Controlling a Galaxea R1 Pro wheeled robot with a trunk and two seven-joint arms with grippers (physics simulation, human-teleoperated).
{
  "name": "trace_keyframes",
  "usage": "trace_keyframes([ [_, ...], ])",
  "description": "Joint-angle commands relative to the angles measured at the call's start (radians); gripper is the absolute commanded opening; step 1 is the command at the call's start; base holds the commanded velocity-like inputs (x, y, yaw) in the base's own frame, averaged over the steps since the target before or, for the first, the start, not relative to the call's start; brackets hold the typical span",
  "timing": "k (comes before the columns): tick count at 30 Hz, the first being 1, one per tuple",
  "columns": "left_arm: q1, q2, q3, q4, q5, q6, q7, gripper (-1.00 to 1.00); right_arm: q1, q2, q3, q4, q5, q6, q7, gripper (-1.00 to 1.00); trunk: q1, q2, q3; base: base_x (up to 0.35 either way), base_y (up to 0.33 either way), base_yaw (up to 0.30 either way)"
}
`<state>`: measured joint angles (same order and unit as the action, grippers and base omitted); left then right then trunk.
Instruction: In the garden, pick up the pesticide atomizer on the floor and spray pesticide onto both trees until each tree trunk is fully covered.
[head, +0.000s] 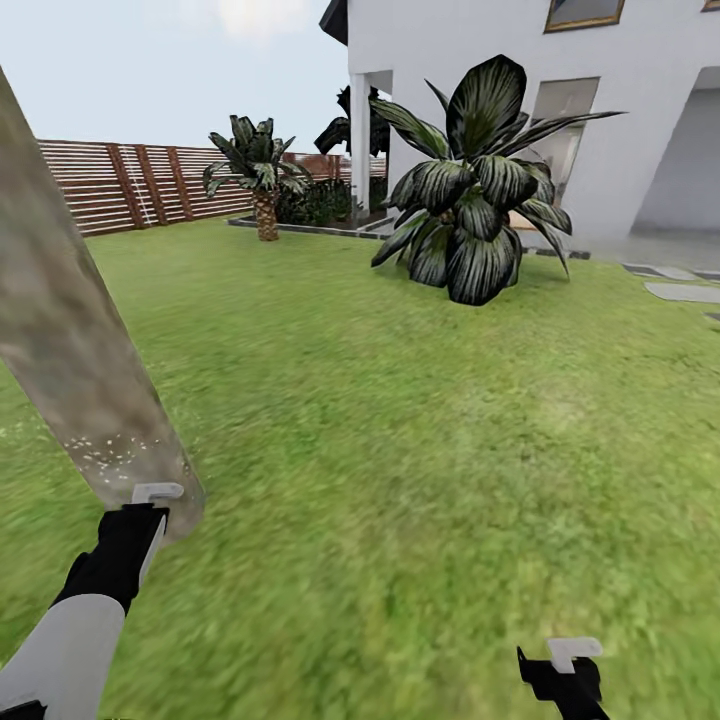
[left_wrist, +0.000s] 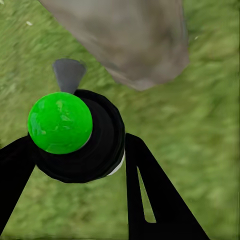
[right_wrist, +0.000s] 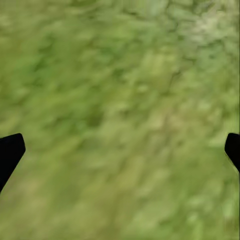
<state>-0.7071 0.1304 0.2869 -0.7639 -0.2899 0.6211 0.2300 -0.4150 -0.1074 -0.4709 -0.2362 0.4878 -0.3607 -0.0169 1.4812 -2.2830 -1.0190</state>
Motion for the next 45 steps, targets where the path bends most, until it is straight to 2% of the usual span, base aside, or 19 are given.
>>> trace_keyframes([
  [1, 0.0, 0.0, 0.0, 0.0, -0.001, 0.0, 0.0, -1.0, 0.0, 0.0, 0.0, 0.0, 0.0, 0.0, 0.0, 1.0, 0.0, 0.0, 0.0, 0.164, -0.234, 0.264],
  [8, 0.0, 0.002, 0.001, 0.0, -0.002, 0.0, 0.0, -1.0, 0.0, 0.0, 0.0, 0.0, 0.0, 0.0, 0.0, 1.0, 0.0, 0.0, 0.0, 0.164, -0.234, 0.254],
  [22, 0.0, 0.005, 0.002, 0.0, -0.002, 0.0, 0.0, -1.0, 0.0, 0.0, 0.0, 0.0, 0.0, -0.001, 0.0, 1.0, 0.0, 0.0, 0.0, 0.163, -0.234, 0.027],
  [23, 0.0, 0.009, 0.004, 0.0, -0.002, 0.0, 0.0, -1.0, 0.0, 0.0, 0.0, 0.0, 0.0, 0.0, 0.0, 1.0, 0.0, 0.0, 0.0, 0.162, -0.235, 0.246],
  [26, 0.001, 0.013, 0.041, 0.0, -0.002, -0.001, 0.0, -1.0, 0.0, 0.0, 0.0, 0.0, 0.0, 0.0, 0.0, 1.0, 0.0, 0.0, 0.0, 0.162, -0.234, 0.27],
  [30, 0.001, 0.014, 0.05, 0.0, -0.002, -0.002, 0.0, -1.0, 0.0, 0.0, 0.0, 0.0, 0.0, 0.0, 0.0, 1.0, 0.0, 0.0, 0.0, 0.183, -0.223, 0.277],
  [41, -0.003, 0.006, 0.05, -0.003, 0.006, -0.002, -0.015, -1.0, 0.0, -0.001, 0.0, -0.002, 0.0, 0.0, 0.0, 1.0, 0.0, 0.0, 0.0, 0.019, -0.018, 0.277],
  [45, -0.027, -0.004, 0.042, -0.014, 0.01, 0.005, -0.025, -1.0, 0.0, -0.003, 0.0, 0.0, 0.0, 0.0, 0.0, 1.0, 0.0, 0.0, 0.0, 0.0, 0.0, 0.277],
])
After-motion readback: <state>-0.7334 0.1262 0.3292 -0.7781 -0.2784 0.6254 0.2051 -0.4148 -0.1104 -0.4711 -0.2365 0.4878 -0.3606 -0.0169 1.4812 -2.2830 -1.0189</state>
